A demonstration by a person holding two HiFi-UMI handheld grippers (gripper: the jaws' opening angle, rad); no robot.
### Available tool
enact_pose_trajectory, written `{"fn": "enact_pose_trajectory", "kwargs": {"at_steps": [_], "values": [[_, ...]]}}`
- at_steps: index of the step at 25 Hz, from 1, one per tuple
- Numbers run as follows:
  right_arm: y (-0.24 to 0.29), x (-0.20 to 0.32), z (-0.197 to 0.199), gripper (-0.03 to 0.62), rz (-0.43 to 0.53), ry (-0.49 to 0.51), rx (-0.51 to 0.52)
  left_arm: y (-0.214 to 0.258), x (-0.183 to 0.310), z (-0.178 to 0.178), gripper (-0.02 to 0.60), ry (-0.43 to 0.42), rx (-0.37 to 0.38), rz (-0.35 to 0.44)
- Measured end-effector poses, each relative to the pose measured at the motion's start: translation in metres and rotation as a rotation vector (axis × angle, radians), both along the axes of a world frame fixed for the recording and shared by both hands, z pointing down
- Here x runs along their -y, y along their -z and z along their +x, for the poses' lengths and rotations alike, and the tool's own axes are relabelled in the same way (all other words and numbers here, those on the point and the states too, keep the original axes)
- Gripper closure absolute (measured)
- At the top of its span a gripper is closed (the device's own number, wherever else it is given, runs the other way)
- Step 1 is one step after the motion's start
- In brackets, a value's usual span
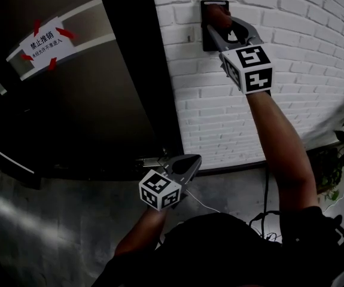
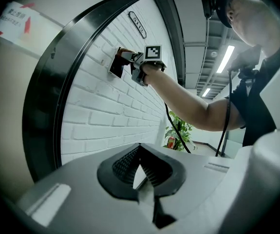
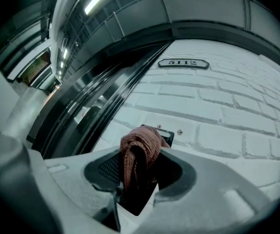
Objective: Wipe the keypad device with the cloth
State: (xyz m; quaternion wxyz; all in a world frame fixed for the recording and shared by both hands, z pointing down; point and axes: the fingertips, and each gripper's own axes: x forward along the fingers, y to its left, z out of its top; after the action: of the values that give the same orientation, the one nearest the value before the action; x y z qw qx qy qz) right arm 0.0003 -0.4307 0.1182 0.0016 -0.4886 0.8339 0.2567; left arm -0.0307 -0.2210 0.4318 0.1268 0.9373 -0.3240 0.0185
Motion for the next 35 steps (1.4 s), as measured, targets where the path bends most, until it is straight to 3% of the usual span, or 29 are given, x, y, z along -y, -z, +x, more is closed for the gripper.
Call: {"fn": "enact_pose_trajectory", "kwargs": {"at_steps": [35], "values": [[-0.094,-0.001,0.002,0.450,-0.159,0.007,-0.035,-0.006,-0.006,0.003,0.565,0.000,0.005,-0.021]]}}
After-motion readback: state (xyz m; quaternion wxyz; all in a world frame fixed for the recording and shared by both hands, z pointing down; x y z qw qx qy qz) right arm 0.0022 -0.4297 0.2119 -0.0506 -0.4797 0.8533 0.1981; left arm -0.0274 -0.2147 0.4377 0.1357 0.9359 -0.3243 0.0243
